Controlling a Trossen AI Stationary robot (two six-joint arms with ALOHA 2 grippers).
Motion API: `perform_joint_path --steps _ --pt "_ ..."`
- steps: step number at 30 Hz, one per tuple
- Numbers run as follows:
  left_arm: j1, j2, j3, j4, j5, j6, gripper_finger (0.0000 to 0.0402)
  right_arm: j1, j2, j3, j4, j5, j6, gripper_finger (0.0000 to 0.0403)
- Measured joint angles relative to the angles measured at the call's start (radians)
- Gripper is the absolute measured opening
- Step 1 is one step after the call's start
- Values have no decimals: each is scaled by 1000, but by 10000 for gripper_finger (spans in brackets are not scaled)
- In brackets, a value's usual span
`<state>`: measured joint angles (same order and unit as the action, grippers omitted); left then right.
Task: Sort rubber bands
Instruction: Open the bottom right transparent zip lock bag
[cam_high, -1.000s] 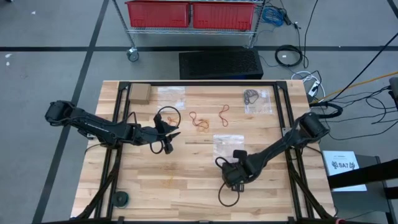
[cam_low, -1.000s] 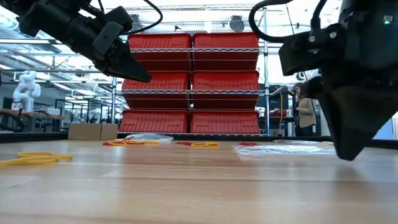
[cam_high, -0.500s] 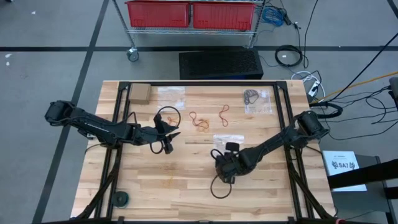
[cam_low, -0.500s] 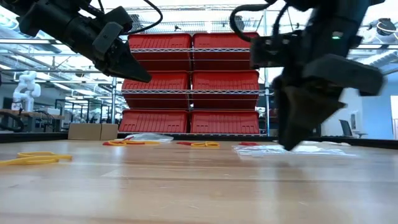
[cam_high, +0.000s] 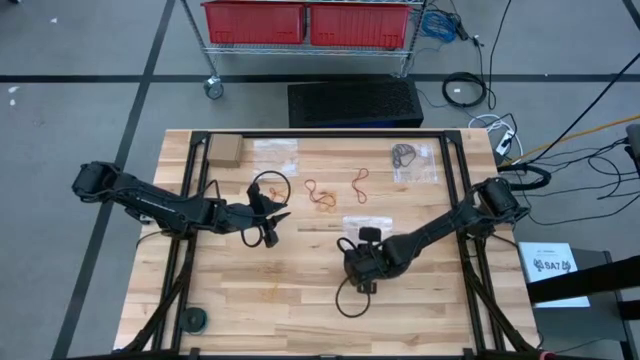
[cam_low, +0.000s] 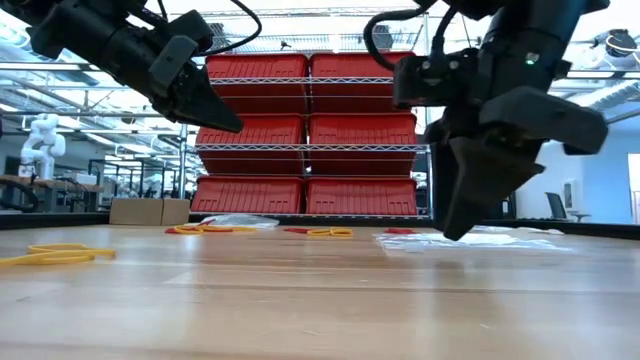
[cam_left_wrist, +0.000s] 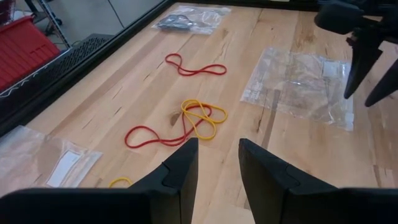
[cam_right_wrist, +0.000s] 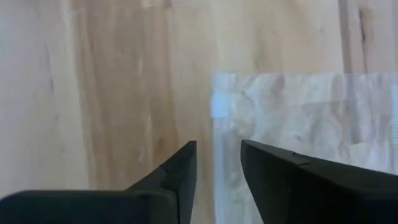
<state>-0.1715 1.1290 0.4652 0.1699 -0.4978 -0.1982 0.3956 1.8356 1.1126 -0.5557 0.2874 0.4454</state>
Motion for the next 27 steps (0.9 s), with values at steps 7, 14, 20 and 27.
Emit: perform_joint_path --steps 7,14,20,27 --pt "0 0 0 0 0 -3 121 -9 27 1 1 23 18 117" --pt "0 0 0 -6 0 -3 121 -8 90 9 -1 19 -16 84" --pt "0 0 0 -5 0 -3 121 -7 82 78 -80 2 -42 12" --pt "-19 0 0 93 8 86 121 -8 71 242 -203 16 -117 3"
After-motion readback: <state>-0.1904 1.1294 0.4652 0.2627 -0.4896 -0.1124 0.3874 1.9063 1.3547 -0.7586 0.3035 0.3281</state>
